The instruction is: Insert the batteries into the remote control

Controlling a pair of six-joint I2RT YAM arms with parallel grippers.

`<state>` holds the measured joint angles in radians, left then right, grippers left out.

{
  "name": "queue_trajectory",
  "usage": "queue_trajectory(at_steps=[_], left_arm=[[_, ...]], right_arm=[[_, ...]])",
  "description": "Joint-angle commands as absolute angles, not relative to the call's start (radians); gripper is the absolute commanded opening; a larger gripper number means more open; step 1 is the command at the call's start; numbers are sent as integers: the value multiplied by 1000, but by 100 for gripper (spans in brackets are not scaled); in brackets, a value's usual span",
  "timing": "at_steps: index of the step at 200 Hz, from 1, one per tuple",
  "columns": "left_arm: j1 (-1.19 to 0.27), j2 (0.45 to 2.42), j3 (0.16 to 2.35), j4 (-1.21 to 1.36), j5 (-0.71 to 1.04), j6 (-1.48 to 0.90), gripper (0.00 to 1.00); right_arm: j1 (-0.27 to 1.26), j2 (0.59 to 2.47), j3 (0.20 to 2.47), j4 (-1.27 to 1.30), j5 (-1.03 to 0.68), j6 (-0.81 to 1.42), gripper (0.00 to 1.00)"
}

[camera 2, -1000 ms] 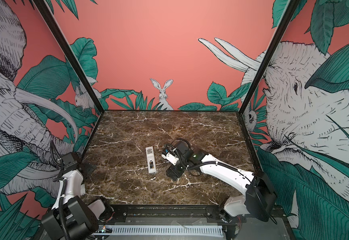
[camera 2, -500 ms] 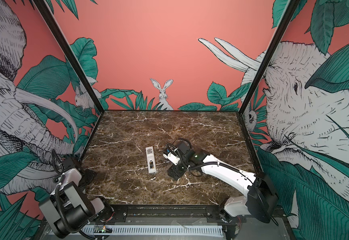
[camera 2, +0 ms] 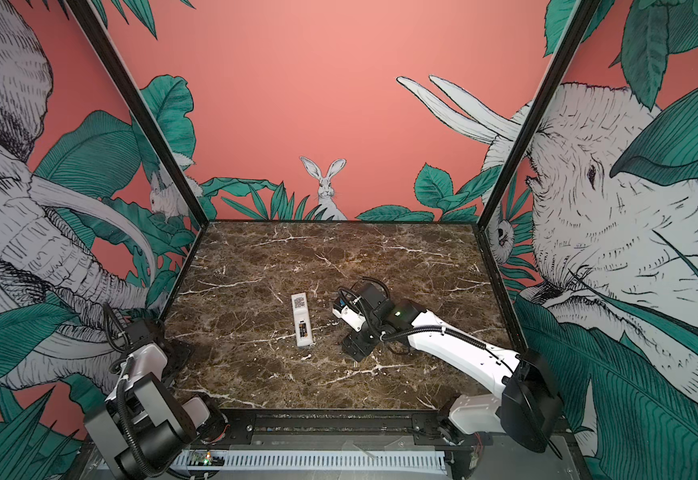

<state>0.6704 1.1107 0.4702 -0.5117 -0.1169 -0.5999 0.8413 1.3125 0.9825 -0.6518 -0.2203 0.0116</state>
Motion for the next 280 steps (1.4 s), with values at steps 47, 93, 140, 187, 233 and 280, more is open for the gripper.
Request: queue_trajectory(at_steps=[47, 93, 140, 187, 233, 280], left_arm=[[604, 1095, 450, -485, -76, -615, 95], [487, 1149, 418, -409, -55, -667, 92], [445, 1186, 450, -422, -74, -672, 90], [375, 1268, 465, -412, -25, -694, 85], [193, 1271, 484, -411, -66, -775, 85], [26, 1320, 573, -445, -145, -790, 87]], right_arm=[[831, 1305, 1014, -678, -215, -11, 84], [830, 1306, 1020, -685, -210, -15, 84], [825, 1304, 1012, -683, -208, -12, 84], [822, 1310, 1016, -684, -207, -14, 84], [820, 1309, 1019, -678, -204, -16, 84], [818, 1303, 1009, -673, -201, -16, 84]])
